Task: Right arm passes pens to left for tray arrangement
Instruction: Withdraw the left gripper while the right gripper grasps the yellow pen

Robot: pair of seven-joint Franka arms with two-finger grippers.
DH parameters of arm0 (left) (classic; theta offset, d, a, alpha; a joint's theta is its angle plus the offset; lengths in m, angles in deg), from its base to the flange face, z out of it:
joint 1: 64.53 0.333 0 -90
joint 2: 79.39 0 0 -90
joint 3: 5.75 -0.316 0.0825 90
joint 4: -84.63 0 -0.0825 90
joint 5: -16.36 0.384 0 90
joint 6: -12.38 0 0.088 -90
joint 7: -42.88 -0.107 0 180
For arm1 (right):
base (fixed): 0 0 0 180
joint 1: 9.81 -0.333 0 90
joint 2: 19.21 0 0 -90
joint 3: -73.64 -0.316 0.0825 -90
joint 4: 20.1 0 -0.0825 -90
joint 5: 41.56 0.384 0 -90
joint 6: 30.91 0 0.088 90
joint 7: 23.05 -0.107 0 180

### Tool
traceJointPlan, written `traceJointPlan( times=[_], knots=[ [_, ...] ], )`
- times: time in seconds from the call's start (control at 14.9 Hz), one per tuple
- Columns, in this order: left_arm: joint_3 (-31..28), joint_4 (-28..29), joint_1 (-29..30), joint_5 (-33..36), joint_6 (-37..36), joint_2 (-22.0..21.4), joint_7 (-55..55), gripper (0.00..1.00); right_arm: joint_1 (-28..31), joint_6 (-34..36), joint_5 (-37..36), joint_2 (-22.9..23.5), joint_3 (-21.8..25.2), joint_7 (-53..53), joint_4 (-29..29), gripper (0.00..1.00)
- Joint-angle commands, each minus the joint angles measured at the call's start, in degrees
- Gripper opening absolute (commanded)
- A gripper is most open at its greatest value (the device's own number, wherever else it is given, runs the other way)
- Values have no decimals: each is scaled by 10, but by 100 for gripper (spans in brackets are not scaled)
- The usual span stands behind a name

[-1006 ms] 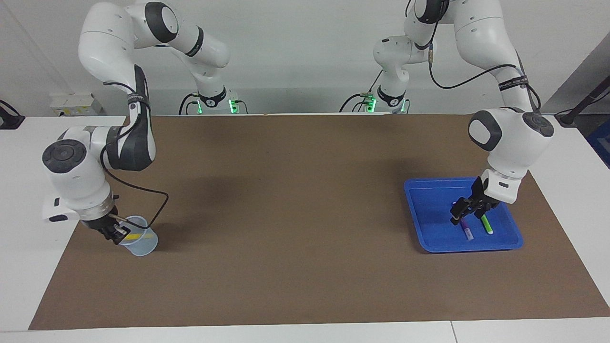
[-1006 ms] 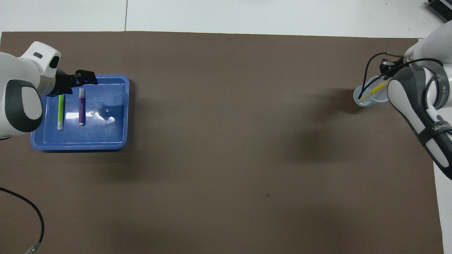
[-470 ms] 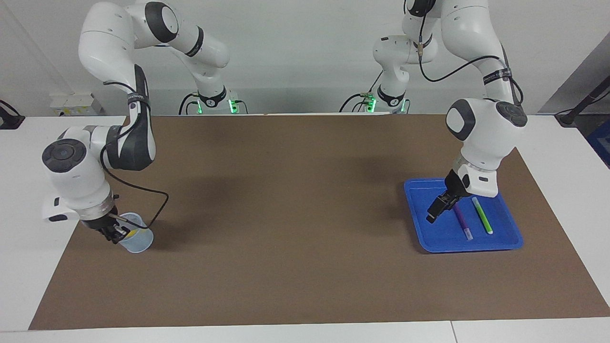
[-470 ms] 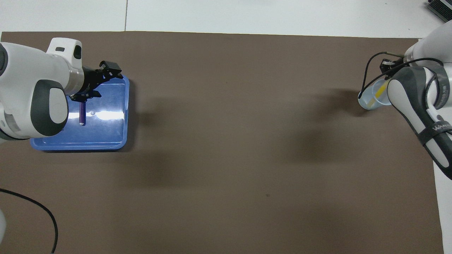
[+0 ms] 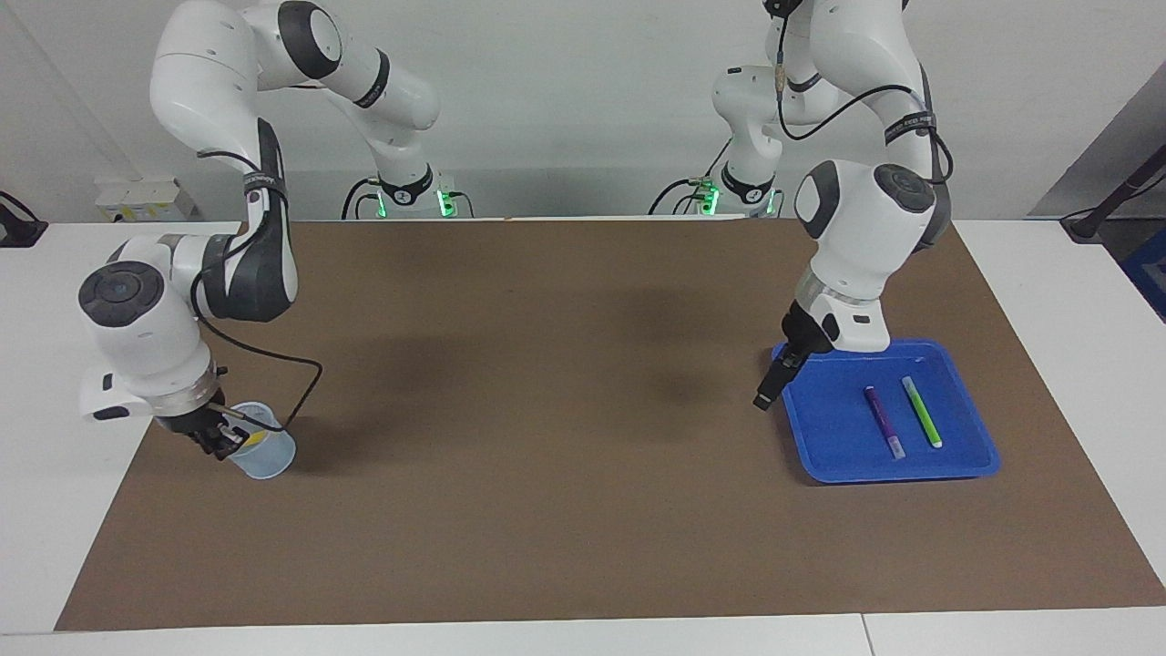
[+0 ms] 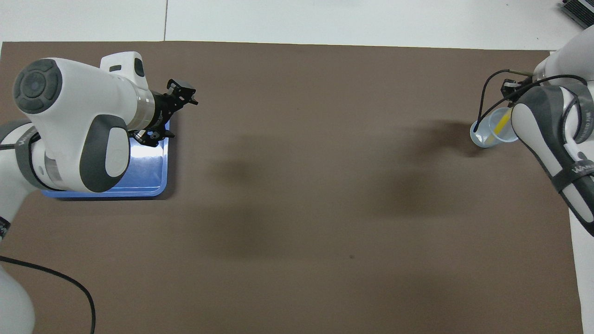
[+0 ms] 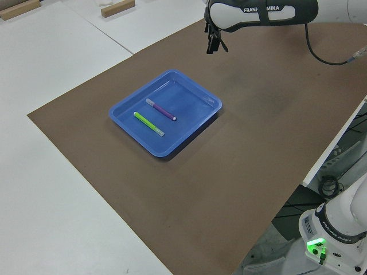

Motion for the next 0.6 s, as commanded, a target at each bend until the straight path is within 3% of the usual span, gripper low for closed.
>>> traceJointPlan(
  times=[0.0,0.54],
  knots=[
    [-9,6,-45,-5,-2,-13,109,100,7,29,9,-30,-7,27,-3,0],
    [-9,0,-166,-5,44,-14,393,100,0,53,12,-91,-9,89,-1,0]
  ],
)
